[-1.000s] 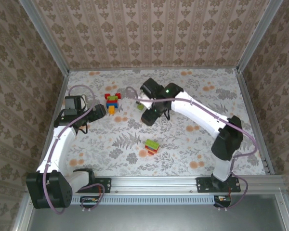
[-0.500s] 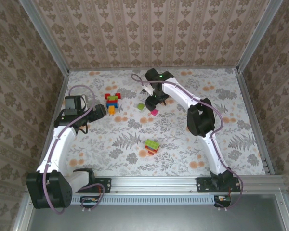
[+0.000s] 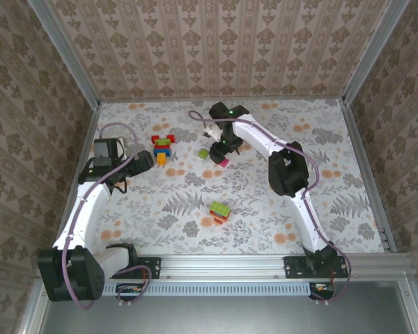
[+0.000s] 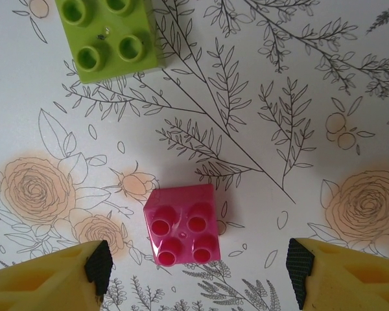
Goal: Assemble a carrot with lego
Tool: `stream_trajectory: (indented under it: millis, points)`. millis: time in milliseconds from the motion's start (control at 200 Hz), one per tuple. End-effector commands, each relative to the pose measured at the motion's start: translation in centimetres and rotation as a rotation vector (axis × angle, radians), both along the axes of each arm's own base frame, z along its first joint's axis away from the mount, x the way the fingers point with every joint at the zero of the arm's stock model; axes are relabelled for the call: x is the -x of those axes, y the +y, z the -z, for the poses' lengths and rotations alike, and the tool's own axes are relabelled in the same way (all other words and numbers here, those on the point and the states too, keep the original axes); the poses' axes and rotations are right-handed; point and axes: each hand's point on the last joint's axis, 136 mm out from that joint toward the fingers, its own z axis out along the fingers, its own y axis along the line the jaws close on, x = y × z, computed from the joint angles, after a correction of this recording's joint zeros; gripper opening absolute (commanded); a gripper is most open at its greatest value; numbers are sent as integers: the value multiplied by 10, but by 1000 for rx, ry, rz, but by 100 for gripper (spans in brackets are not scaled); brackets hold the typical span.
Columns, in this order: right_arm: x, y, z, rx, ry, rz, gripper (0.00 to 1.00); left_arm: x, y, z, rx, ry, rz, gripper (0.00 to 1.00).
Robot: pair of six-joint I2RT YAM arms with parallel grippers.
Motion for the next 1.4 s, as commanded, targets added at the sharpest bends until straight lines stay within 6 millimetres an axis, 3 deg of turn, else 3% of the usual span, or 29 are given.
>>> stream_trajectory:
  millis: [0,260,450,845,1105,1265,1395]
  points:
    - [18,-7,25,36,105,-30,74,-5,-3,-9,-10,-23,25,100]
    - [21,-7,38,44,135,-34,71,-5,-3,-9,-11,-23,26,100]
    - [21,-6,41,39,141,-33,53,-5,-3,-8,-11,-22,26,100]
    - [20,-3,23,9,112,-16,37,-6,-8,-10,10,-38,50,100]
    - [22,-7,-27,-47,12,53,32,-9,-59,-32,293,-221,207,100]
    - [43,-16,-56,-84,-31,77,32,-14,-96,-41,508,-264,340,100]
    - [65,-24,-68,-90,-47,77,32,-24,-131,-29,632,-254,425,100]
